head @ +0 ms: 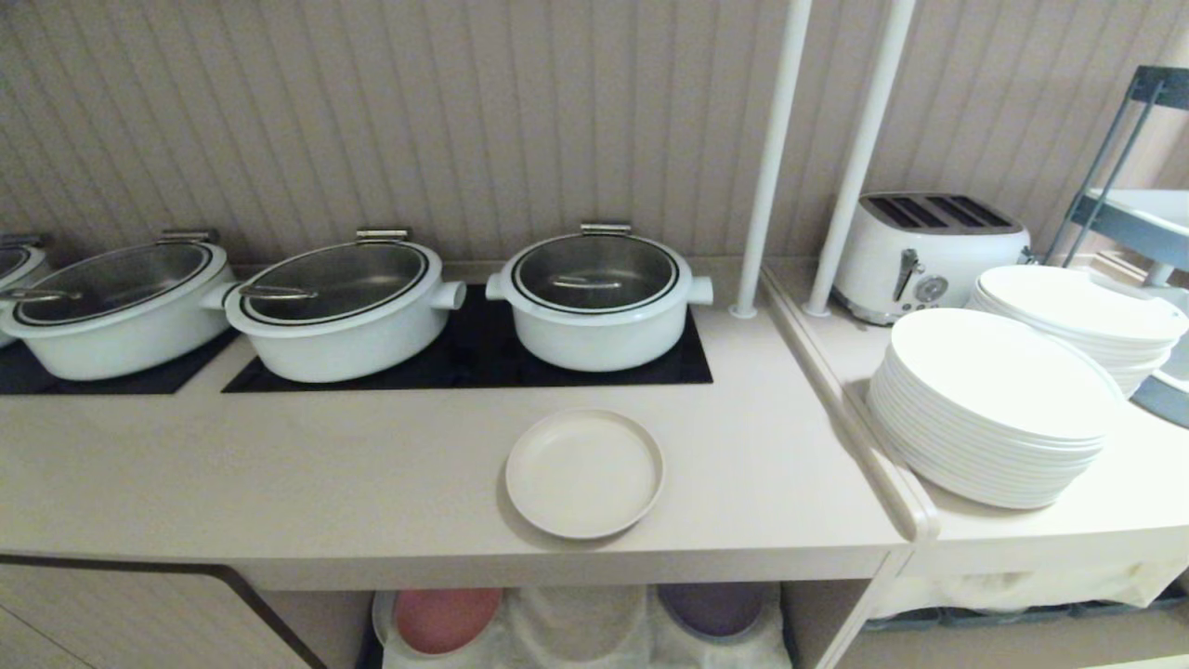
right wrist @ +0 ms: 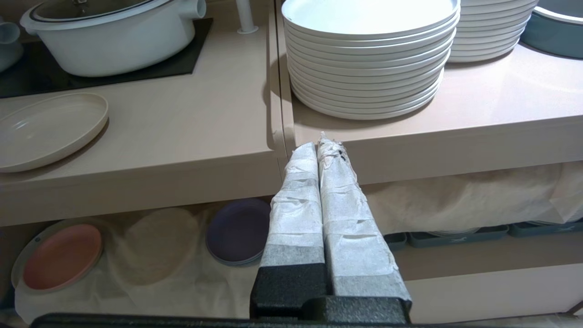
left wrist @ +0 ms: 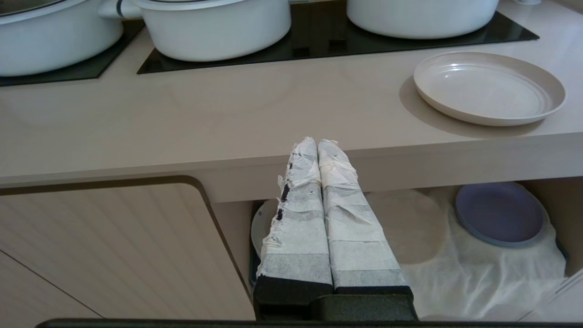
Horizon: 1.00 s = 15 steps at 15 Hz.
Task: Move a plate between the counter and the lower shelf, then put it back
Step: Pick up the plate
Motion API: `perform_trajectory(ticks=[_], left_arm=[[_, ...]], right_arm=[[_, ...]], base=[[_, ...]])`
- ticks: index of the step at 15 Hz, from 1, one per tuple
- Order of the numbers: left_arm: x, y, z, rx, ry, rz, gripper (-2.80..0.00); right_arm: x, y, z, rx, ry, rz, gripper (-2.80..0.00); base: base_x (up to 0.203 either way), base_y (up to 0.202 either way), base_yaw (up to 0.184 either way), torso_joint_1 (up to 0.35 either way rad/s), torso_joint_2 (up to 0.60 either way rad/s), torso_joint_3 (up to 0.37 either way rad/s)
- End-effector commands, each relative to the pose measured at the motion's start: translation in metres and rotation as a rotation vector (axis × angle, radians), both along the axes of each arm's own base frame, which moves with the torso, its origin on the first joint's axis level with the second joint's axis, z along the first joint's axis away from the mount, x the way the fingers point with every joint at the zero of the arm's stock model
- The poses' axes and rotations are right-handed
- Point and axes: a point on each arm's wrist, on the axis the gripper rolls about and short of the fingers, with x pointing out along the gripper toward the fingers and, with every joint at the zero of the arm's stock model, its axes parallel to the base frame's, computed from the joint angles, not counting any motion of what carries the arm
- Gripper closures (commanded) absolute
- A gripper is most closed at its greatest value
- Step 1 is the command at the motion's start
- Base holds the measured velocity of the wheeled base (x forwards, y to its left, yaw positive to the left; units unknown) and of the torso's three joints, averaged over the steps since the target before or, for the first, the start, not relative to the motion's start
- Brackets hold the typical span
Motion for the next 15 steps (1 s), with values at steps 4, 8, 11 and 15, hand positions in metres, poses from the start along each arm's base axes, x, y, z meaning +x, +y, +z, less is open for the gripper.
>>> perform_trajectory(ticks=[4, 8, 11, 15], left_arm=[[0.0000, 0.0000, 0.0002, 0.001, 0.001, 0.001, 0.00], [0.0001, 0.0000, 0.0001, 0.001, 0.001, 0.001, 0.00], [0.0001, 0.0000, 0.0001, 0.001, 0.000, 0.001, 0.00], [0.0001, 0.0000, 0.0001, 0.001, 0.000, 0.001, 0.00]], right_arm=[[0.0000, 0.0000, 0.0000, 0.001, 0.000, 0.000, 0.00], [0.0000, 0.0000, 0.0000, 0.001, 0.000, 0.000, 0.00], [0.0000, 0.0000, 0.0000, 0.001, 0.000, 0.000, 0.00], [0.0000, 0.0000, 0.0000, 0.001, 0.000, 0.000, 0.00]], base=[[0.000, -0.019, 0.008, 0.001, 0.00, -0.001], [0.000, -0.178, 0.004, 0.002, 0.00, 0.006], [0.000, -0.193, 0.001, 0.004, 0.00, 0.002], [0.000, -0.091, 0.000, 0.001, 0.00, 0.000]])
